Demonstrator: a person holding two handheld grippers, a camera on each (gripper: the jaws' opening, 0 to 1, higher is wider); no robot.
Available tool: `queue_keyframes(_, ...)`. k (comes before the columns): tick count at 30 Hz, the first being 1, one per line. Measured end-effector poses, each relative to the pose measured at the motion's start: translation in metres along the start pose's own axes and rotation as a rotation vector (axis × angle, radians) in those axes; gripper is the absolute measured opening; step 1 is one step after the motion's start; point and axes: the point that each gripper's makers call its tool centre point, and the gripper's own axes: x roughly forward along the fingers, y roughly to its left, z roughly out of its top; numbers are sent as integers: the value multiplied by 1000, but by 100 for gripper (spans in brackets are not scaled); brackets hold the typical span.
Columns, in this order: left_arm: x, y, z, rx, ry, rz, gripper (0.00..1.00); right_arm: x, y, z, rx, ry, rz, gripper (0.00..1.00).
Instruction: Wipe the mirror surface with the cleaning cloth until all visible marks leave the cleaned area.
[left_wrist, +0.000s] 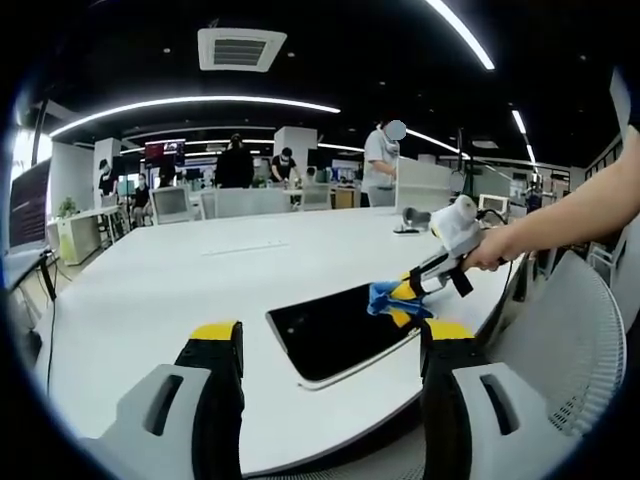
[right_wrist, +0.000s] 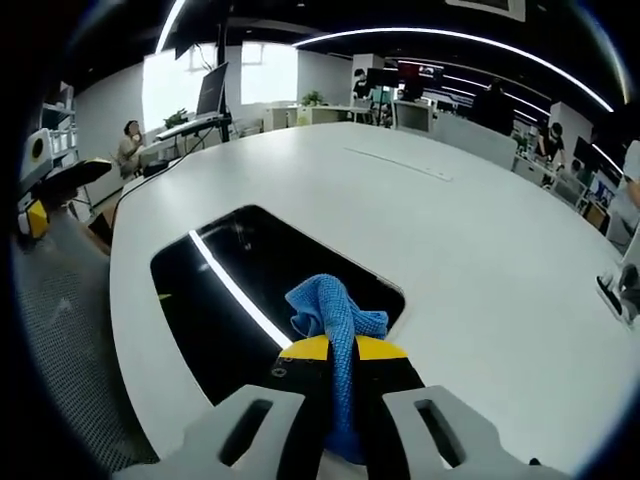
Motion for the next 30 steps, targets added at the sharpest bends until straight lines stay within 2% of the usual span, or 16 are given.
queue_keyframes(15, 0, -3, 0, -1, 11, 0, 70, 21, -25, 16, -31, -38, -88, 2)
queue_keyframes(21, 0, -2, 1, 0, 12, 1, 70, 25, -29, 20, -66, -11, -73, 2)
queue_keyframes(26, 0, -2, 1, 0, 10, 0, 70, 33, -36, 25, -106, 6, -94, 2)
queue_keyframes(30, 0, -2, 1, -1, 6, 2, 70, 36, -40, 27, -86, 1, -108, 2)
